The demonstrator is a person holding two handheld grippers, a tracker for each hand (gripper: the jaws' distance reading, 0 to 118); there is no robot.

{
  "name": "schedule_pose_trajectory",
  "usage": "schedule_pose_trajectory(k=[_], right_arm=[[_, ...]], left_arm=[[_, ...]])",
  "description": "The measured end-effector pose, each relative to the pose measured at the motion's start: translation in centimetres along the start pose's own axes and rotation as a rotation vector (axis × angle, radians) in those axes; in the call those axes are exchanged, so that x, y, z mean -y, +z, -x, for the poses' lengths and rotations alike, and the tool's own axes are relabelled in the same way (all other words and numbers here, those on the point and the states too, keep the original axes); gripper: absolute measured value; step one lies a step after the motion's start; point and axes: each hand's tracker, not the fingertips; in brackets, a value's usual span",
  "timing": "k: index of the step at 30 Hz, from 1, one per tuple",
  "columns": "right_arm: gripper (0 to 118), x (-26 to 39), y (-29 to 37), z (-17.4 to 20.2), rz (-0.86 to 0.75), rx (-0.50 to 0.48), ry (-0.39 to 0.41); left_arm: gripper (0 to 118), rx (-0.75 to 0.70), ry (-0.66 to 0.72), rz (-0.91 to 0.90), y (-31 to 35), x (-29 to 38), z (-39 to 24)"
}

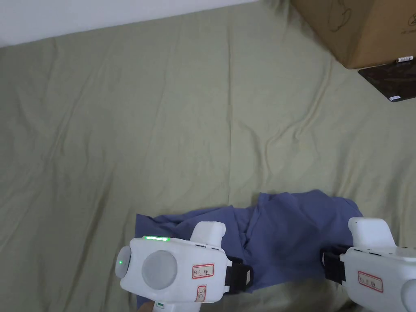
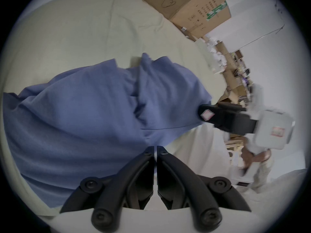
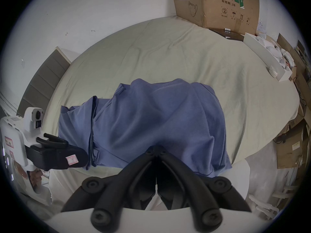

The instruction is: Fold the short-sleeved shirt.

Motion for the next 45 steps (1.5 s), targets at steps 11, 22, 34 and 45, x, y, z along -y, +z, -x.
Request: schedule_pose_trajectory(k=[11,22,34,45], right_arm=[[0,-0.5,0.5,1.6,-0.003,0.009,0.054],[0,-1.1,0.3,5.4,0.019,0.018,0.13],[0,-1.2,-0.2,7.1,0.057,-0.041,0.106],[0,-1.4,-0.5,7.0,0.077,-0.022,0.127]], left_arm=[[3,0.06,0.245,-0.273,12.4,2.4,8.3],[95,0.119,0.497,-0.28,12.0,6.1,17.9],[10,0.206,0.461,-0.229,6.7,4.3,19.6],[9,0.196,0.403,-0.257,10.8,4.5,19.8]])
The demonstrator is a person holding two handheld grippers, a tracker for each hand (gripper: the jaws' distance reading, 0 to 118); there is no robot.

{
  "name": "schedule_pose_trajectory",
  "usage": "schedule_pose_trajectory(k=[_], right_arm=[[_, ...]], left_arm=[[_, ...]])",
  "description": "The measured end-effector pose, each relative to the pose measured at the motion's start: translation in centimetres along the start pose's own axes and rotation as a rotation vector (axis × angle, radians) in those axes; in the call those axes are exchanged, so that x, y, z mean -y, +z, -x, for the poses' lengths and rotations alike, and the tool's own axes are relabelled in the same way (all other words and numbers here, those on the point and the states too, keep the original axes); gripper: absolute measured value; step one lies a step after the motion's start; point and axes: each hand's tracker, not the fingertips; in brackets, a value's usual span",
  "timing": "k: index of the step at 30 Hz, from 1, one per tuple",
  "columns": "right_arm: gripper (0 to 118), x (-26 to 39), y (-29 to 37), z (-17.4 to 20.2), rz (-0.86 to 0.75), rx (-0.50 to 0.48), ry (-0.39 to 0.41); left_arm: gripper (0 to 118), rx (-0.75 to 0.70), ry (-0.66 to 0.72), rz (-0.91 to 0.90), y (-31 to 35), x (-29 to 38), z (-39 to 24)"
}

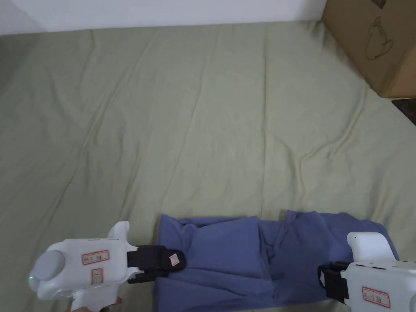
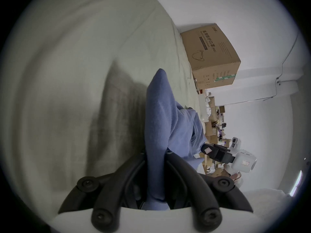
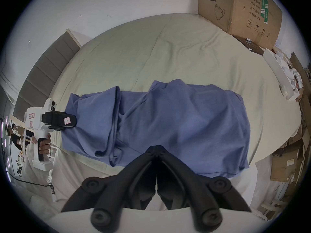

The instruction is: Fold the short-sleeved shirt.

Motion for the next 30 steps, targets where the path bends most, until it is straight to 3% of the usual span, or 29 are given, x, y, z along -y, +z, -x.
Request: schedule_pose_trajectory(k=[5,14,22,27,30], right_arm=[[0,0.0,-0.2,0.1,0.003,-0.007,0.005],[0,0.7,-1.0,-0.2,0.024,-0.03,0.0],[0,1.0,-0.8,-0.6,0.026,-0.031,-0.002],[0,1.3,-0.2,-1.1,0.013,-0.012,-0.018],[0,1.3,0.1,-1.6,0.003,-0.01,-0.037]], left_arm=[[9,-0.196,-0.056,-0.041,7.2,-0.6,0.7],[9,-0.482,0.038,-0.223,18.8,-1.3,2.2],[9,-0.592,0.089,-0.218,15.5,-1.7,-4.0],[9,-0.482,0.016,-0.227,13.8,-1.7,-10.2],[9,-0.518,-0.058,-0.177,10.7,-1.8,-13.8]])
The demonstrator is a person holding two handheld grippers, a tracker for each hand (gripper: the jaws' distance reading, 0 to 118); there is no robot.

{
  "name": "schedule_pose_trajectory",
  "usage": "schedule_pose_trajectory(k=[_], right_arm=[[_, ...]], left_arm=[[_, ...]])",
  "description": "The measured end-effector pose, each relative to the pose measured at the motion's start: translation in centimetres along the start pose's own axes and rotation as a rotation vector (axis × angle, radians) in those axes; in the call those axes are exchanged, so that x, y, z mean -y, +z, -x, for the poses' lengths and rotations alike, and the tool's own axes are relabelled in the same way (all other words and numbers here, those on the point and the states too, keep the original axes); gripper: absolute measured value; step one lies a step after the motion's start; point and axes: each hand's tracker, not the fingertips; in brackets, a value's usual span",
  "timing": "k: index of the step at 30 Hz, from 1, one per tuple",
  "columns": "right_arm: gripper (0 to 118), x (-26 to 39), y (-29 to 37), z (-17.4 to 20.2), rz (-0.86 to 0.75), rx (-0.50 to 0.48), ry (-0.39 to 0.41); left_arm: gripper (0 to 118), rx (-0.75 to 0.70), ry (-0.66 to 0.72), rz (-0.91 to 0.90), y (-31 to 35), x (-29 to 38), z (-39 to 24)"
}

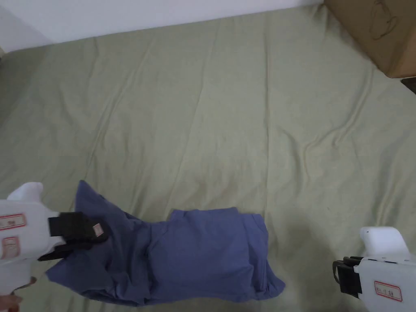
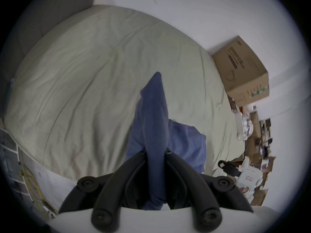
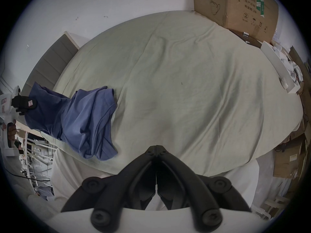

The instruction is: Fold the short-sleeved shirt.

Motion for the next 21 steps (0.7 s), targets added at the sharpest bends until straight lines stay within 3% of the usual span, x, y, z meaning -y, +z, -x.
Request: schedule_pose_trajectory(k=[2,8,12,17,19,21], right_arm=[[0,0.0,0.0,-0.4,-0.004,0.009,-0.017],[0,0.4,0.4,-2.1,-0.009,0.019,-0.07],[0,0.5,0.6,-3.1,-0.019,0.018,-0.097],[0,0.8,0.5,-4.0,-0.02,0.019,-0.124],[0,0.9,0.3,-4.3,-0.015,0.017,-0.135],[0,0.9,0.2,-4.3,-0.01,0.014,-0.138]], left_arm=[[9,-0.007,-0.071,0.029,-1.8,0.1,-2.0],[9,0.136,-0.055,0.165,-8.1,1.0,-6.7],[9,0.071,-0.158,0.212,-12.3,2.0,-9.8],[9,0.077,-0.158,0.296,-15.8,3.7,-12.5],[10,0.051,-0.223,0.323,-17.0,4.1,-13.0],[18,0.036,-0.229,0.343,-17.5,4.5,-13.4]])
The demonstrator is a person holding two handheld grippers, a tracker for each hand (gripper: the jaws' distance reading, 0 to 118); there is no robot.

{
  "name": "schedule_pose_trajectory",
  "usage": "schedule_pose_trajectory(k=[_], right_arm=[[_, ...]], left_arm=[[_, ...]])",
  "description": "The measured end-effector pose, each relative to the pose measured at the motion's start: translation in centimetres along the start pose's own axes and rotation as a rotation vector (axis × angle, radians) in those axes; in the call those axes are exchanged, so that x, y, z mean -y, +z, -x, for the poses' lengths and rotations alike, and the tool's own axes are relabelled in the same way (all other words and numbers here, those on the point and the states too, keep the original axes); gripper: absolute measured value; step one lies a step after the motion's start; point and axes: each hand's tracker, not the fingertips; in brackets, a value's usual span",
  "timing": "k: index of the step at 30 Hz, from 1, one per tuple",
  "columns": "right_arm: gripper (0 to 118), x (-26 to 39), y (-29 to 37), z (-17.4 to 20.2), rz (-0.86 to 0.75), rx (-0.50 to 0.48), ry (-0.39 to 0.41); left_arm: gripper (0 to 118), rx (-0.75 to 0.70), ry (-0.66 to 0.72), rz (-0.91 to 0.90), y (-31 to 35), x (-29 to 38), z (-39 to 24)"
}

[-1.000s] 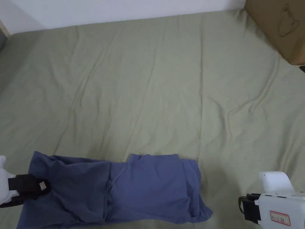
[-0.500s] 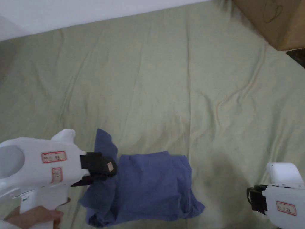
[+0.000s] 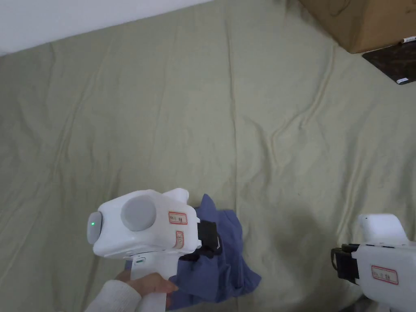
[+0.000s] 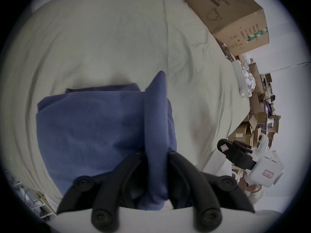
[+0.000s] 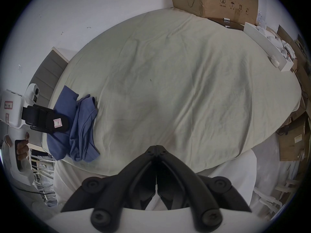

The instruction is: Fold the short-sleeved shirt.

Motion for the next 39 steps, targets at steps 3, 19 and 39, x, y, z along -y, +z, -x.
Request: schedule_pose_trajectory(k=[3,19,39], right_arm=[[0,0.0,0.0,-0.1,0.003,-0.001,0.003],[0,0.0,0.1,1.1,0.002,-0.003,0.033],[0,0.1,-0.4,0.4,0.02,0.005,0.041]], left_arm=[[86,0.108,0.029,0.004,1.0,0.2,-0.2],[1,0.105,-0.031,-0.163,4.1,3.7,3.4],[0,0.25,-0.213,0.036,-6.3,4.0,-4.2]])
